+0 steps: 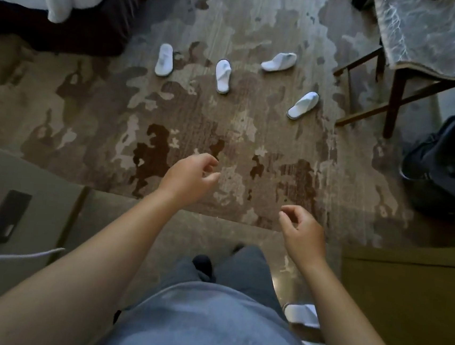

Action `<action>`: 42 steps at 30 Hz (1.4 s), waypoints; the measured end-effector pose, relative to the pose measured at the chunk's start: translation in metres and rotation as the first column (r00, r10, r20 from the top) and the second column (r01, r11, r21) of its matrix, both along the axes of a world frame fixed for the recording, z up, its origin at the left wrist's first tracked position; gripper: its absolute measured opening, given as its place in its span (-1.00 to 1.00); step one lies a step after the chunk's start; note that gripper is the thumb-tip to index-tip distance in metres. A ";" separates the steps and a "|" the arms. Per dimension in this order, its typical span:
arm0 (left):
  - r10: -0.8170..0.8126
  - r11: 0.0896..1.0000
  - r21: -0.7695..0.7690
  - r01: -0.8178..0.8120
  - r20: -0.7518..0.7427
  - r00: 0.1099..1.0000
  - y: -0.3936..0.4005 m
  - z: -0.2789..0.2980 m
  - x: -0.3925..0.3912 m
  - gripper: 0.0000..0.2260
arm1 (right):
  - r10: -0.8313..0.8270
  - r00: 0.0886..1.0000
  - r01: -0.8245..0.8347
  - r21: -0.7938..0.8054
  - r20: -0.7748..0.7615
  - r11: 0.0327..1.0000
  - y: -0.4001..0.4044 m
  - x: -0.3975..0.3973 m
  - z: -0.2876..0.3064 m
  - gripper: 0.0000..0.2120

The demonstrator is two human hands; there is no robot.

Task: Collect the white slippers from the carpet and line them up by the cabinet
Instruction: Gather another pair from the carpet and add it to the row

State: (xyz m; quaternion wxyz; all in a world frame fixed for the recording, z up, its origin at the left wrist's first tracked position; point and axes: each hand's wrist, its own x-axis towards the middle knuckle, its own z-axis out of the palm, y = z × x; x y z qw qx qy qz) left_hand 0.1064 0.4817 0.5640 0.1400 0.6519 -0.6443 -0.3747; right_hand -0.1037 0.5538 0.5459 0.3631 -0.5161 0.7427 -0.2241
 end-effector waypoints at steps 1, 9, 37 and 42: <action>0.000 1.000 -0.011 0.000 -0.004 1.000 -0.022 0.002 -0.002 -0.73 | -0.008 1.000 0.008 0.007 0.004 1.000 -0.018 -0.002 -0.002 -0.80; 0.096 0.995 -0.009 -0.096 0.031 0.995 -0.203 -0.025 -0.003 -0.72 | 0.094 0.996 -0.093 -0.018 0.013 0.995 -0.234 -0.011 -0.025 -0.79; 0.184 0.953 0.220 -0.208 0.126 0.975 -0.783 -0.185 0.152 -0.73 | 0.272 0.954 -0.229 0.280 -0.125 0.932 -0.856 0.124 -0.162 -0.71; 0.101 0.954 0.267 -0.138 0.148 0.984 -0.853 -0.327 0.148 -0.68 | 0.235 0.964 -0.184 0.328 -0.122 0.926 -0.927 0.130 -0.310 -0.64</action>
